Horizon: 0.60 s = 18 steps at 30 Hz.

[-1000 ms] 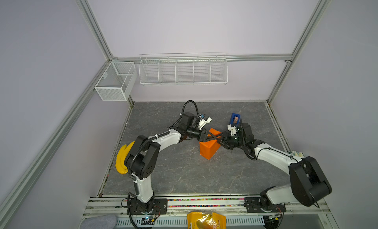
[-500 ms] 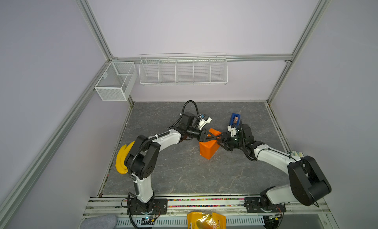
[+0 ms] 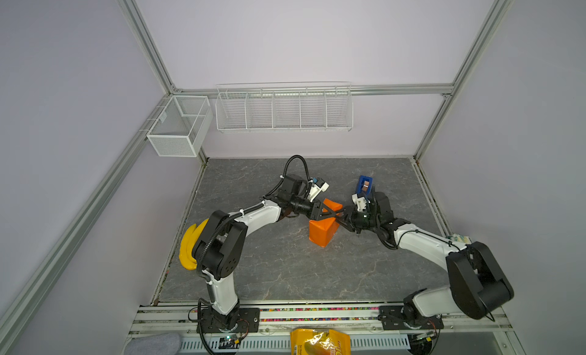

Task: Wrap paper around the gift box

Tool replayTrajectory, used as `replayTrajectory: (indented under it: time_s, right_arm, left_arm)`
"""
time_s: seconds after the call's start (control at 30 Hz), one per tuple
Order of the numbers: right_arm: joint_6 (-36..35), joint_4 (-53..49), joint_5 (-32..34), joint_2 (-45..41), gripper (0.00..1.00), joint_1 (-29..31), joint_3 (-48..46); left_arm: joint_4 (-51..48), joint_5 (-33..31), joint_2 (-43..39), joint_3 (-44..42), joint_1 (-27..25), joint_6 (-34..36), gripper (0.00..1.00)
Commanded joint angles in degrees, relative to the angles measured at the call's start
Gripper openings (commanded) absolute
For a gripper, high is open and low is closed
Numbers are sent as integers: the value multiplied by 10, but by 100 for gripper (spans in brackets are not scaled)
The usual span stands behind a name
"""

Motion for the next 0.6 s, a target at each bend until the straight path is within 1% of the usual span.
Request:
replayTrajectory:
  time_s: [0.0, 0.1, 0.3, 0.43, 0.57]
  right_arm:
    - [-19, -75, -7, 20, 39, 11, -6]
    - [-24, -76, -12, 26, 38, 12, -5]
    - [-33, -81, -21, 36, 36, 11, 2]
    - [-42, -92, -24, 38, 36, 12, 9]
    - [-51, -104, -24, 39, 35, 11, 13]
  left_arm:
    - [-59, -44, -38, 29, -1, 11, 41]
    - [-96, -77, -66, 45, 8, 25, 41]
    - [-178, -177, -91, 48, 39, 55, 40]
    - [-213, -181, -76, 40, 45, 65, 37]
    - [-193, -168, -68, 13, 46, 42, 35]
